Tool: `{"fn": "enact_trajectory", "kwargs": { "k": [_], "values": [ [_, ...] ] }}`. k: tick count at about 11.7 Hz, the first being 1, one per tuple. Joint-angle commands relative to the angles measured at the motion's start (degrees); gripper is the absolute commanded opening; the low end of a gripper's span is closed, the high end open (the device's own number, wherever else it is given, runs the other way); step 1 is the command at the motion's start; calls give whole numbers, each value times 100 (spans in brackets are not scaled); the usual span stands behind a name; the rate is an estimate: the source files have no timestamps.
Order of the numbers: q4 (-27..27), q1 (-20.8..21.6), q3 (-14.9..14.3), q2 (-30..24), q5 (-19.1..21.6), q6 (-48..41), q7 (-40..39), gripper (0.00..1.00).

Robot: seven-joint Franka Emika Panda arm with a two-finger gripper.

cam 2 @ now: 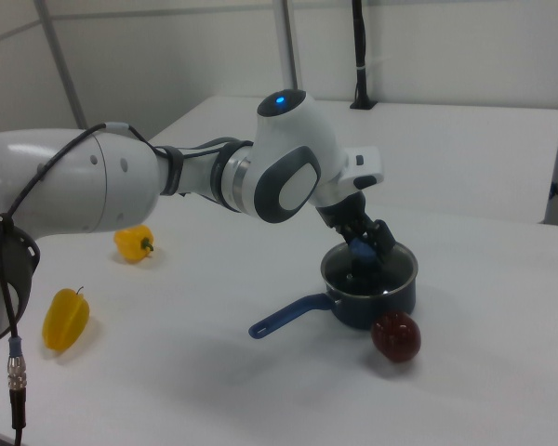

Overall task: Open lid
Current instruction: 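Lower the gripper onto the blue knob and close on it, then lift the glass lid off the saucepan and carry it aside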

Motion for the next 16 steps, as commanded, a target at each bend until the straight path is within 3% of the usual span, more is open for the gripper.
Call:
{"fn": "enact_trajectory", "kwargs": {
  "k": [1, 3, 8, 12, 16],
  "values": [
    [-14, 46, -17, -48, -13, 9, 47, 53],
    [-93, 46, -9, -223, 31, -26, 65, 40],
    [-241, 194, -17, -733, 22, -553, 608, 39],
    [-777, 1019, 0, -1094, -83, -554, 2118, 39],
    [-1165, 2030, 9, -902, -768, -483, 3263, 39]
  ]
}}
